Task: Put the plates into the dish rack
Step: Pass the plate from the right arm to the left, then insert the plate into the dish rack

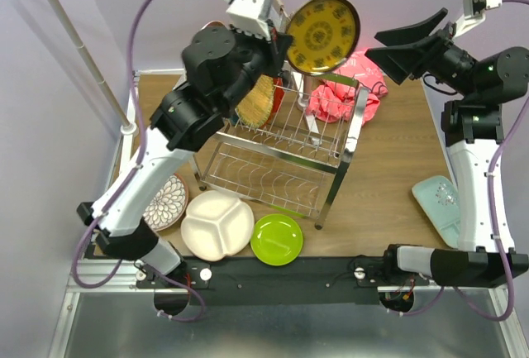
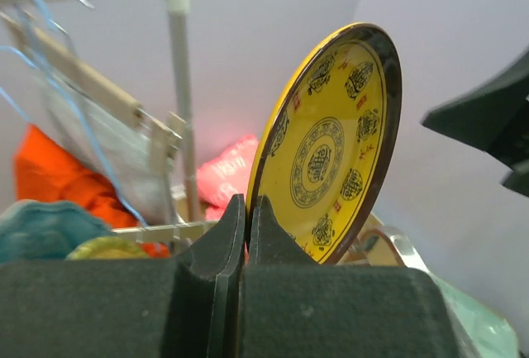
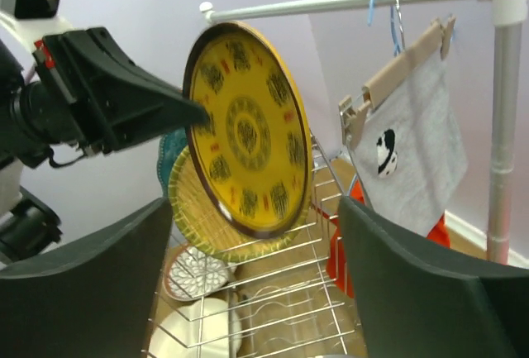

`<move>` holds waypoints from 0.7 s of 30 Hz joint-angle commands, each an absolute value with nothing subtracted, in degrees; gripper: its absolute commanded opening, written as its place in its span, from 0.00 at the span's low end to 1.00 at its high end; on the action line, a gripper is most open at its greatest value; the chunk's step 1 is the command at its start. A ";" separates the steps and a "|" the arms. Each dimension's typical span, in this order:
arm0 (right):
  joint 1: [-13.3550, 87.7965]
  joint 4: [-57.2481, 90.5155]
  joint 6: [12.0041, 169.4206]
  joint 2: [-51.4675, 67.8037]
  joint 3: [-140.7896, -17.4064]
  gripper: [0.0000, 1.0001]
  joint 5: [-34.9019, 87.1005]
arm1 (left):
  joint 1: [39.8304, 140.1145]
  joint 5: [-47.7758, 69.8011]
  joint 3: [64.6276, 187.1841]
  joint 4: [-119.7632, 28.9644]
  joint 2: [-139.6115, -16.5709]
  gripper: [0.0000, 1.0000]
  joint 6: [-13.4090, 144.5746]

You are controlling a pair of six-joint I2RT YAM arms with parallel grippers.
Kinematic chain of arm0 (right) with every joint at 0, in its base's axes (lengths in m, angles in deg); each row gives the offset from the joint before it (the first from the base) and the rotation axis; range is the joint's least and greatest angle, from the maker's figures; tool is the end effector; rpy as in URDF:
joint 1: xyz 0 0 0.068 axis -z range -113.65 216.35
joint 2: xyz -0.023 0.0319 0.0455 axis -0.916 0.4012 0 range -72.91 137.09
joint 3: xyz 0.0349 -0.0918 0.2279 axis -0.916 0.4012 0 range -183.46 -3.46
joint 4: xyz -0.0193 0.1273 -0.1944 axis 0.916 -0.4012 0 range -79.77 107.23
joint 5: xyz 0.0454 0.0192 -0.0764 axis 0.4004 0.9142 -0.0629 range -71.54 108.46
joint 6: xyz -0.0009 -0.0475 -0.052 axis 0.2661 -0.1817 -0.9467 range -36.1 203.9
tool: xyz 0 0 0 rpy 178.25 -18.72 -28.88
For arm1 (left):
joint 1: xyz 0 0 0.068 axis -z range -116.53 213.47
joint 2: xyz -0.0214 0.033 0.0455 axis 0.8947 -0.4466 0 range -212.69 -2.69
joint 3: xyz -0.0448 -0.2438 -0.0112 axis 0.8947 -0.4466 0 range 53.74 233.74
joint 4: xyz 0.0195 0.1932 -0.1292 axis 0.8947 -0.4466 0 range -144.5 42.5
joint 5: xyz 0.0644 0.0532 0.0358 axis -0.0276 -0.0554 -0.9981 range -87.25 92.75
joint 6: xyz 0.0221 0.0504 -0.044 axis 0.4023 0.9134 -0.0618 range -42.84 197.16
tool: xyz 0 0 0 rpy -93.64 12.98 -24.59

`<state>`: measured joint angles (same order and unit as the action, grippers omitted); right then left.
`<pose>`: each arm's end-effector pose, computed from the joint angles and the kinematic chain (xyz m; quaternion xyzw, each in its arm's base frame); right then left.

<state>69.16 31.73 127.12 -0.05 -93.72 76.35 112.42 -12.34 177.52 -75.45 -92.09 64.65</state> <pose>0.2275 0.0376 0.5180 -0.2232 0.5566 0.4847 0.6367 0.2015 -0.2085 0.5371 0.1135 0.6581 -0.3025 0.6801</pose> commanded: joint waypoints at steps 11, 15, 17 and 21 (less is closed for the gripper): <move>75.92 29.90 117.30 -5.06 -88.37 0.98 69.01 | 114.36 -30.98 170.89 -70.26 -78.18 0.00 76.46; 76.45 26.99 115.10 -5.15 -86.52 0.98 66.63 | 117.43 -36.00 171.60 -73.78 -78.18 0.00 76.81; 76.54 25.41 113.70 -4.80 -86.17 0.98 66.10 | 118.49 -38.63 171.60 -75.36 -78.62 0.00 76.81; 76.72 23.56 112.03 -4.62 -85.55 0.98 64.69 | 122.09 -44.70 171.95 -77.12 -80.03 0.00 78.82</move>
<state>76.22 26.92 115.71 -4.53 -86.42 68.11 118.74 -34.66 171.25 -74.31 -78.56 76.23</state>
